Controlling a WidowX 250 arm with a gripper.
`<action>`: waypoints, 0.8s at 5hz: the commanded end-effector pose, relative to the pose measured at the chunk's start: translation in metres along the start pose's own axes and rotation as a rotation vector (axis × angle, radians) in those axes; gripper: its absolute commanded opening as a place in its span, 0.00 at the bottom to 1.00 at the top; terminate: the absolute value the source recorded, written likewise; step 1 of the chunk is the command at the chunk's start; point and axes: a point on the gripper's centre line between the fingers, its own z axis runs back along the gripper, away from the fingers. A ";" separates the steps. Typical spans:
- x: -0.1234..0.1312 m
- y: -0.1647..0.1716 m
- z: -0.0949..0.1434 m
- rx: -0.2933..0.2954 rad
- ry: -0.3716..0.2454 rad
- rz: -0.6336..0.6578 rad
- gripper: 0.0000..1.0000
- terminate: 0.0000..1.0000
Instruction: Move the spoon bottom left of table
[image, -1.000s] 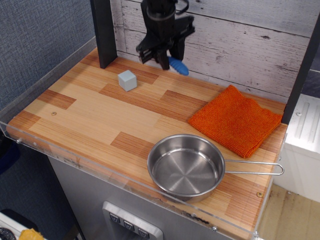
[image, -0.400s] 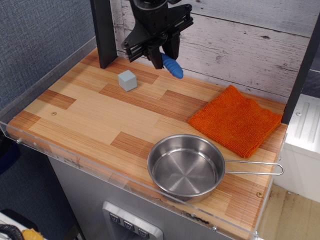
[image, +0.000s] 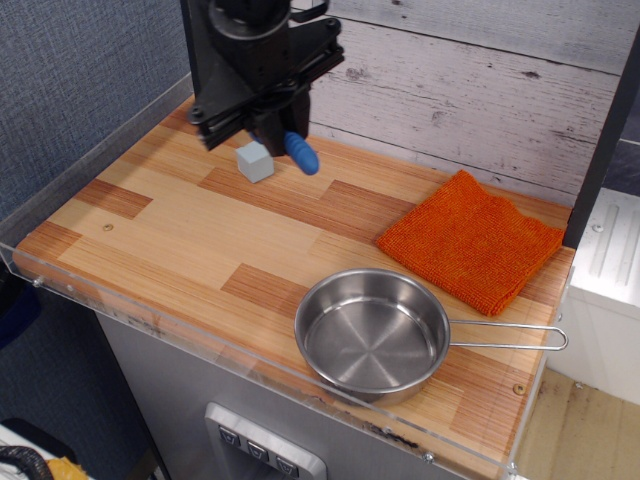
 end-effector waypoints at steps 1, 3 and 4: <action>-0.001 0.040 0.027 0.037 -0.053 0.114 0.00 0.00; -0.004 0.085 0.038 0.114 -0.105 0.257 0.00 0.00; 0.000 0.098 0.032 0.138 -0.103 0.291 0.00 0.00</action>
